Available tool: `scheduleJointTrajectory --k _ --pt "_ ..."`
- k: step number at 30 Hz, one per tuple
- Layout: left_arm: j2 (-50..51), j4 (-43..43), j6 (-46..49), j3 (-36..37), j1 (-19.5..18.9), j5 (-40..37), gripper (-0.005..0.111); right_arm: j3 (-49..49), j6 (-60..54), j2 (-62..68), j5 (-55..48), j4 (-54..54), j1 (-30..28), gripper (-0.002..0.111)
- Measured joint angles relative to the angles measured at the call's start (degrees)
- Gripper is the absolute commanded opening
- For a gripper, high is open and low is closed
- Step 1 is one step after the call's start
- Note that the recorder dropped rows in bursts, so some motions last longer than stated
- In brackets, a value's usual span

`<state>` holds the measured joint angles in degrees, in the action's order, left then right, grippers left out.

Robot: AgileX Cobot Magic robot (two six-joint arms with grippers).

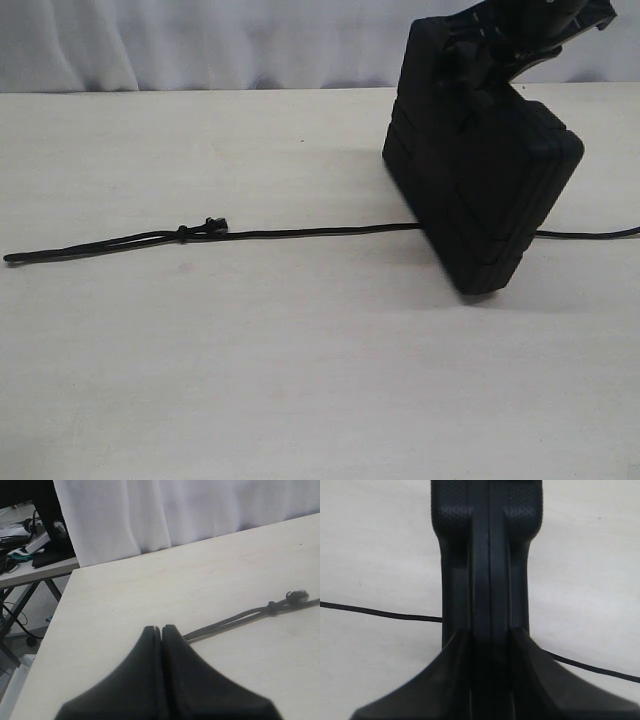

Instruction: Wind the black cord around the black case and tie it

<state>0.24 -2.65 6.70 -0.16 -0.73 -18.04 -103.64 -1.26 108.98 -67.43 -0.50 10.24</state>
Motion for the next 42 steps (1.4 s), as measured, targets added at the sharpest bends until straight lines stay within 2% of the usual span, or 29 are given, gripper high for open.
scheduleJointTrajectory --k 18,21,25,29,34,37,39,42 --pt "0.0 -0.6 0.8 0.0 0.0 1.5 0.000 0.0 -0.9 0.0 0.0 -0.4 0.0 0.004" --pt "0.0 1.9 0.4 0.0 0.0 6.9 0.000 0.0 -0.9 0.0 0.0 -0.4 0.0 0.004" --pt "0.0 11.7 -1.7 0.0 0.0 18.7 0.000 0.0 -0.9 0.0 0.0 -0.4 0.0 0.004" --pt "0.0 18.5 -10.2 0.0 0.0 31.1 0.000 0.0 -1.0 0.0 0.0 -0.4 0.0 0.004" --pt "0.0 20.4 -21.8 0.0 0.0 38.2 0.000 0.0 -1.0 0.0 0.0 -0.4 0.0 0.004" --pt "-0.1 18.9 -27.2 0.0 0.0 43.7 0.000 0.0 -1.2 0.0 0.0 -0.4 0.0 0.004" --pt "-0.1 14.9 -29.7 -1.0 0.0 44.6 0.000 0.0 -1.2 0.0 0.0 -0.4 0.0 0.004" --pt "3.0 2.7 -35.3 -5.7 0.0 45.6 0.000 0.0 -1.2 0.0 0.0 -0.4 0.0 0.004"
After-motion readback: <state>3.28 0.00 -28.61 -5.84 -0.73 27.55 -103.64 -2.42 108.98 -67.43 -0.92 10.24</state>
